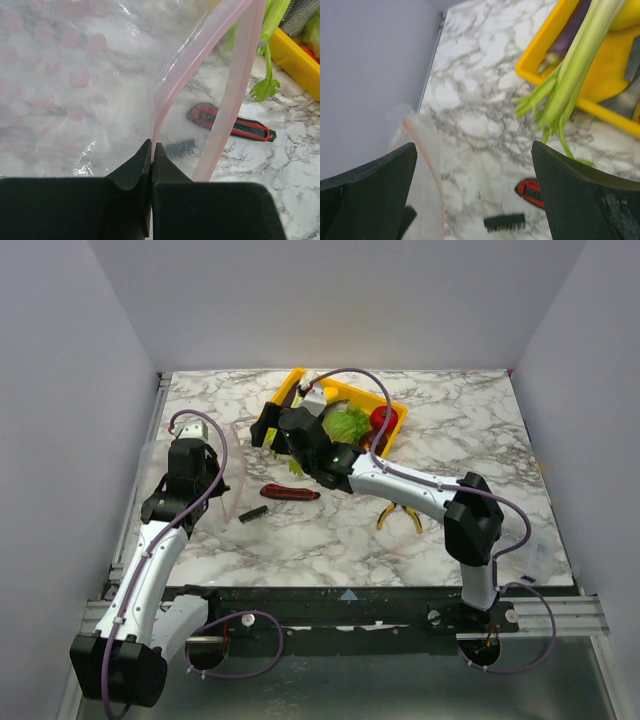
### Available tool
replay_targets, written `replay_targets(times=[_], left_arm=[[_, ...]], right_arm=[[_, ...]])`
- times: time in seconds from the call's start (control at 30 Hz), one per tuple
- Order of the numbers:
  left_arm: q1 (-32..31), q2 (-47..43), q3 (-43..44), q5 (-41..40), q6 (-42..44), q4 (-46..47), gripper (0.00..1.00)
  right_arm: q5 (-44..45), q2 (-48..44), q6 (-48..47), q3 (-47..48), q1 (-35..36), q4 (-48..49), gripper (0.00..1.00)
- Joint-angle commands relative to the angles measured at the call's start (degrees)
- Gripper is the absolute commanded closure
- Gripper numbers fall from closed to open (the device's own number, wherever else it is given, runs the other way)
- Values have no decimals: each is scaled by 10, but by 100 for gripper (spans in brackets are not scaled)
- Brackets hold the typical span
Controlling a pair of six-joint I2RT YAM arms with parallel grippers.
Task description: Place the food in the zip-top bag and seal the zipper
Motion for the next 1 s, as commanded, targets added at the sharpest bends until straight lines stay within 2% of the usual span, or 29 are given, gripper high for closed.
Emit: replay_targets(times=[0.0,0.4,0.5,0.57,0.67,0.73,0.87,0.97], left_arm=[[4,4,23,-9,-19,-14,100],[11,11,33,60,-1,-12,100],[12,13,34,75,0,-13,100],[13,13,34,82,0,-11,100],[12,12,33,84,1,-9,100],[12,11,31,82,1,-9,100],[12,9,32,78,2,-7,100],[12,14,38,75,3,-10,100]], right_arm=[[104,66,12,78,-36,-15,0],[107,275,21,302,-109,-70,0],[92,302,30,307,-116,-66,1],[87,318,30,311,-116,-63,4],[73,336,27,313,-117,-58,17],[64,341,20,312,-118,-48,30],[58,325,-1,304,-119,-40,66],[34,280,-18,279,-127,-37,81]])
